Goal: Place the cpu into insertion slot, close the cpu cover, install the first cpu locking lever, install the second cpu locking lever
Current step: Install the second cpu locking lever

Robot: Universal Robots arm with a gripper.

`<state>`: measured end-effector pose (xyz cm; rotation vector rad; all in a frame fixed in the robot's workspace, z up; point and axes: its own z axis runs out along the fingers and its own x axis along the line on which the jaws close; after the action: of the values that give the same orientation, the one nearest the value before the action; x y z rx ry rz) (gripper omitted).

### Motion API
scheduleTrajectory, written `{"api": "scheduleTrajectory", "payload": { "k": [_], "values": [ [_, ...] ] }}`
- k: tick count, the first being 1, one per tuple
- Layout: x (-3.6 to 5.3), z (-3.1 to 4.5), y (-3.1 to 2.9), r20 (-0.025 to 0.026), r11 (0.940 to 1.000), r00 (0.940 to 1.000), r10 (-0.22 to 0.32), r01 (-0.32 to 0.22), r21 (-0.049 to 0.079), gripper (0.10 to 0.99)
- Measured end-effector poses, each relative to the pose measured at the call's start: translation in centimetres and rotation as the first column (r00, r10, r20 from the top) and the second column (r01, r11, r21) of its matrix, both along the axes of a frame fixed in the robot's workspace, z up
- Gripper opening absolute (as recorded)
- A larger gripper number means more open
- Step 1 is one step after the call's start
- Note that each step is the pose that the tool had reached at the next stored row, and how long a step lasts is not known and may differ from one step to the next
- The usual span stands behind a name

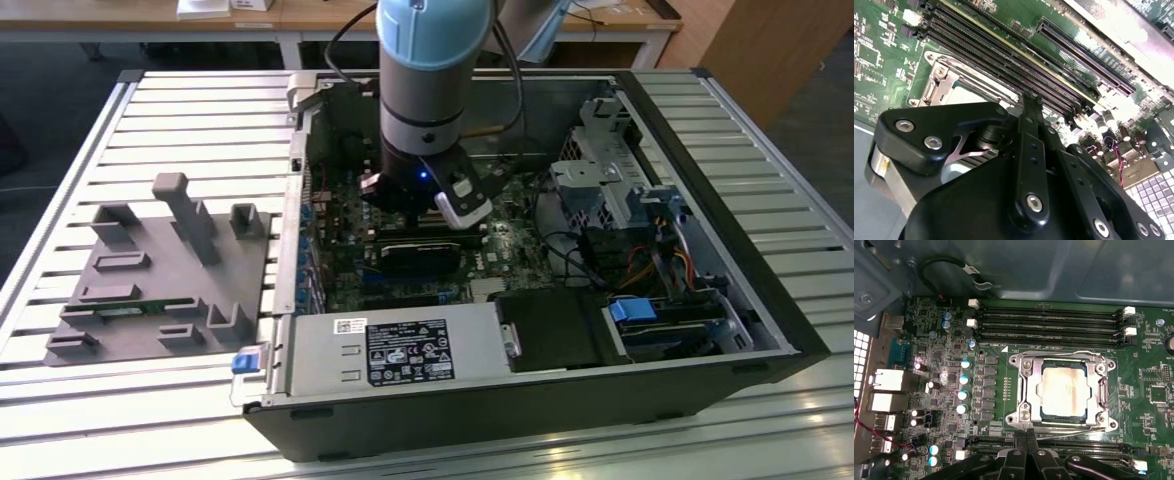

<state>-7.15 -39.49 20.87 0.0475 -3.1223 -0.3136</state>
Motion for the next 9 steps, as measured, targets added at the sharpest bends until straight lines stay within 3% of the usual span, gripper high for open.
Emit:
{"api": "scheduleTrajectory", "payload": {
  "k": [9],
  "values": [
    [-0.06, -0.46, -0.26, 0.0, 0.9996, 1.0, 0.0, 0.0, 0.029, 0.106]
  ]
}}
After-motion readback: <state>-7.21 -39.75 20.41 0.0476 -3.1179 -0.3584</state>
